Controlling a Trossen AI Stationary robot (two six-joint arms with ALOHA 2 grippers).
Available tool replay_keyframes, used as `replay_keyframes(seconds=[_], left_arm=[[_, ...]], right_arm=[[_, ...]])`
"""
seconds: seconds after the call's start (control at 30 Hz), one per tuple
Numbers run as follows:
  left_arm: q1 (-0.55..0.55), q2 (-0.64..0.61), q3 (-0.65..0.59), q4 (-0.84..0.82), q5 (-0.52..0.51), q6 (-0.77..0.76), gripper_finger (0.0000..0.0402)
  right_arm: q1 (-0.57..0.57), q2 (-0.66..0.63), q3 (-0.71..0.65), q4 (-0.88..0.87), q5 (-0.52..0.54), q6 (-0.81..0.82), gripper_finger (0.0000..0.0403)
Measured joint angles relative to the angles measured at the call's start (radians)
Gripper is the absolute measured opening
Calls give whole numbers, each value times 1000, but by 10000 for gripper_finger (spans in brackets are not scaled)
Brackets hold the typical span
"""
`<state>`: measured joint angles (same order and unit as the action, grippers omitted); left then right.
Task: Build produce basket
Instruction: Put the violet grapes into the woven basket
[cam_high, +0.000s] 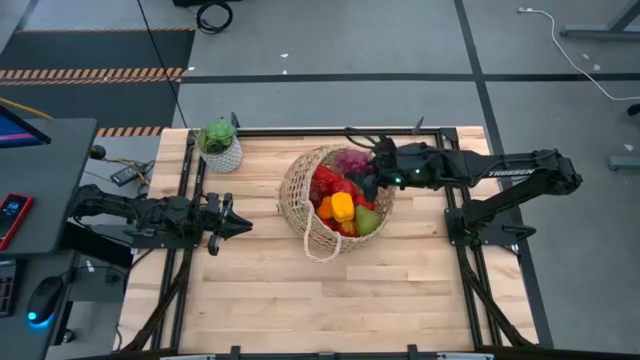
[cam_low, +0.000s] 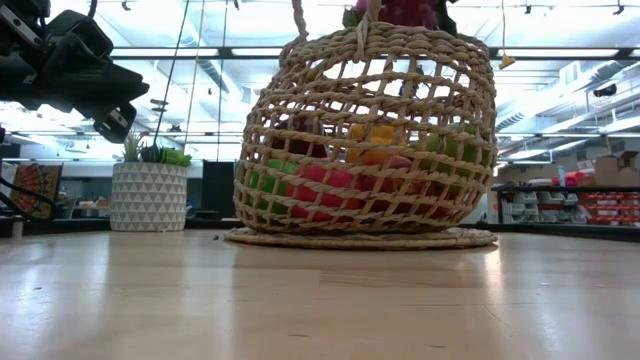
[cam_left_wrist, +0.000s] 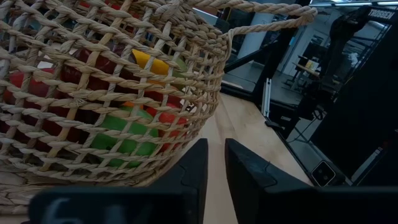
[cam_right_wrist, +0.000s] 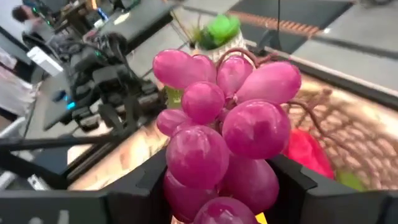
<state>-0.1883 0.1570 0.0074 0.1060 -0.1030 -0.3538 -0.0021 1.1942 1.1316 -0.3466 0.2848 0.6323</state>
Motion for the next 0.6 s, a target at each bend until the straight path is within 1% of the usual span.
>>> replay_keyframes(seconds=[0.13,0.23,0.3,0.43,0.6], left_arm=[[0,0,0,0,0,0,63],[0,0,0,0,0,0,60],[0,0,0,0,0,0,58],[0,0,0,0,0,0,59],[0,0,0,0,0,0,63]], right_arm=[[2,0,0,0,-95,27,190],[3,-2,0,18,-148,-5,190],[0,-3,3,12,-156,-59,190],[-16,-3,23,0,-159,-224,190],[-9,-3,88,-98,-189,-402,190]])
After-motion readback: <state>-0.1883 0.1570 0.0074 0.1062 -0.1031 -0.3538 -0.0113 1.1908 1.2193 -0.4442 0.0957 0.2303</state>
